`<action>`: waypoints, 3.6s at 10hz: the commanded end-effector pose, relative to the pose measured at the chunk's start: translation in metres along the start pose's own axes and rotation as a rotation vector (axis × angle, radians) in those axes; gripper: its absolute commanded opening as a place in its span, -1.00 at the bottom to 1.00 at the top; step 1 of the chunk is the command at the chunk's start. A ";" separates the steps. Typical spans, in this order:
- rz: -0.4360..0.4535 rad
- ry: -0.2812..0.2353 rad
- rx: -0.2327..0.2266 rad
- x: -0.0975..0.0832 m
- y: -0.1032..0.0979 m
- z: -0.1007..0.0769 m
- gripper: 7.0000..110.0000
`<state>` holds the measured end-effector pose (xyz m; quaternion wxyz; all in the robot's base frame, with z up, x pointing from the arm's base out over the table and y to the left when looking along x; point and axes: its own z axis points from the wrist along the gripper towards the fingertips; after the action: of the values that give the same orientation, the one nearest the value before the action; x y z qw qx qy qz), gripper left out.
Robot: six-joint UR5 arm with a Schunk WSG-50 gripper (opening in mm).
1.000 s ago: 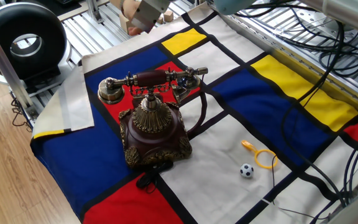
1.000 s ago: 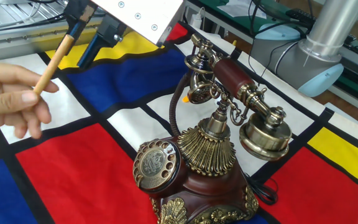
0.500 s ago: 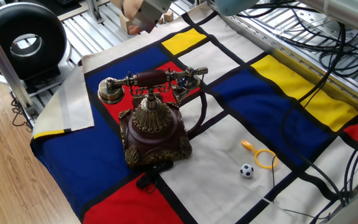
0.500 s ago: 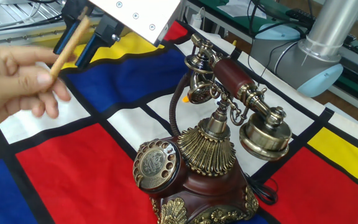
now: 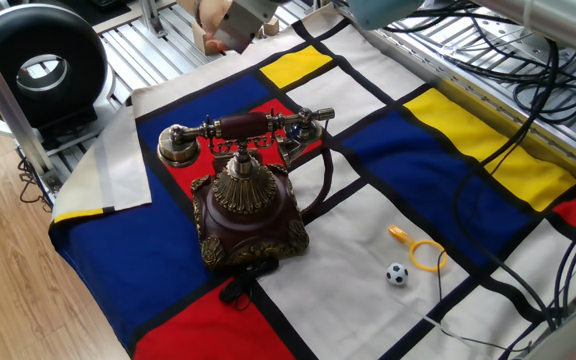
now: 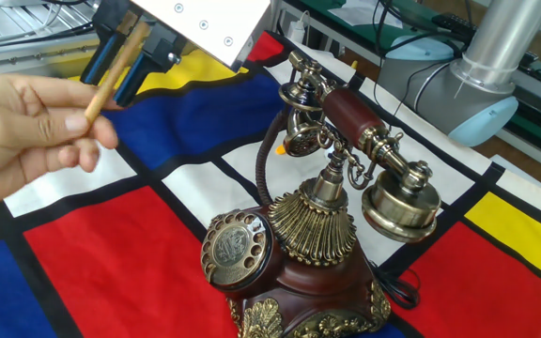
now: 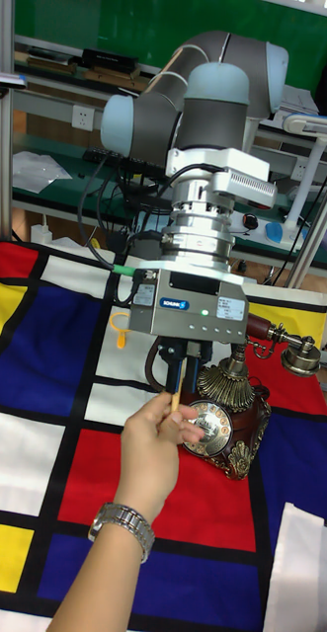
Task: Dial a number on an old rotary phone
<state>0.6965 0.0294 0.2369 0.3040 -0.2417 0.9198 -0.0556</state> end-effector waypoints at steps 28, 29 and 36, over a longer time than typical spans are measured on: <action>-0.068 0.315 -0.137 0.062 0.028 -0.048 -1.00; -0.064 0.333 -0.201 0.066 0.041 -0.059 -1.00; -0.158 0.384 -0.154 0.092 0.014 -0.062 -1.00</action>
<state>0.5984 0.0111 0.2375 0.1186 -0.3038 0.9447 -0.0344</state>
